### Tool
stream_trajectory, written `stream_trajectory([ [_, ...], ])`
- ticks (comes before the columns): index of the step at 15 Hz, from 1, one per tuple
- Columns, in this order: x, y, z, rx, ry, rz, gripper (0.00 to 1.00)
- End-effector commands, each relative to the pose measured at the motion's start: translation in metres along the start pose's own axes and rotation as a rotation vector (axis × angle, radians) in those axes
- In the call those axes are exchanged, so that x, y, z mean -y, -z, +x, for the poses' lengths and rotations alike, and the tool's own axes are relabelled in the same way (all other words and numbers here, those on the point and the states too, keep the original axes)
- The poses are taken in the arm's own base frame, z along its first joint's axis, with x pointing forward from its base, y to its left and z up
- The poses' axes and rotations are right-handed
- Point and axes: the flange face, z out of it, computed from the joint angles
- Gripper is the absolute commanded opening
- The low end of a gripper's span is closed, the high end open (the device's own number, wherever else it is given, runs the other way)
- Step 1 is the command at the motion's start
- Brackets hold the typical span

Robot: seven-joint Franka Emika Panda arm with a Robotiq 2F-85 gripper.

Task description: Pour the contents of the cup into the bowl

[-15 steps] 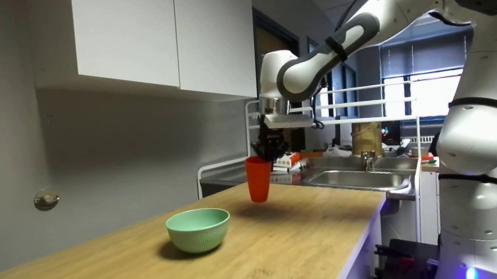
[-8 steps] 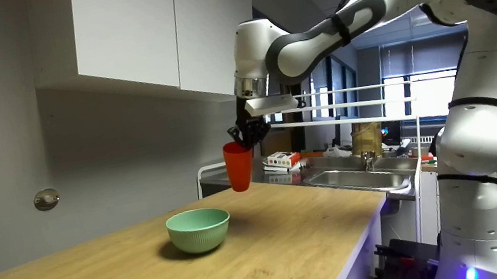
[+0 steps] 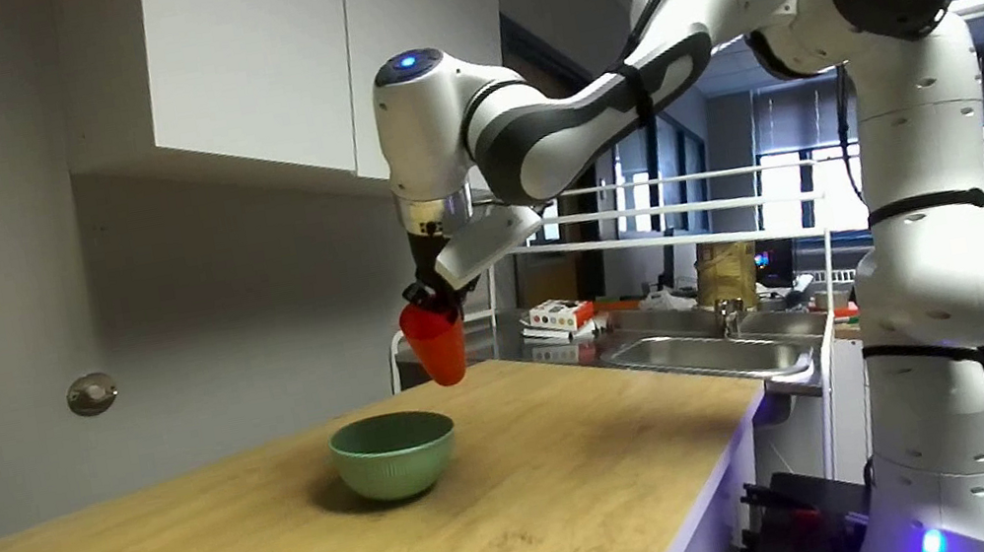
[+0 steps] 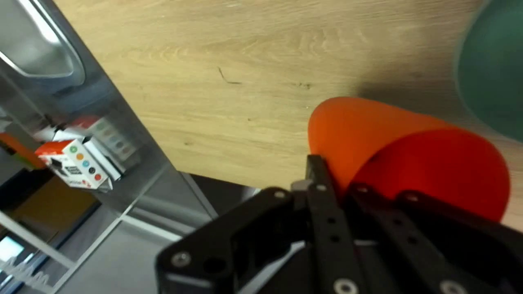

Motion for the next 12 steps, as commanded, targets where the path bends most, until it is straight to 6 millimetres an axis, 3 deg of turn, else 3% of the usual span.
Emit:
stream_trajectory([
  [1,0.050,0.004,0.002,-0.085,0.057,-0.144,0.01],
  [8,0.132,0.040,-0.040,-0.285,0.204,-0.356,0.01],
  [11,0.147,0.054,-0.055,-0.363,0.229,-0.430,0.01],
  [12,0.144,0.050,-0.054,-0.387,0.229,-0.460,0.01],
])
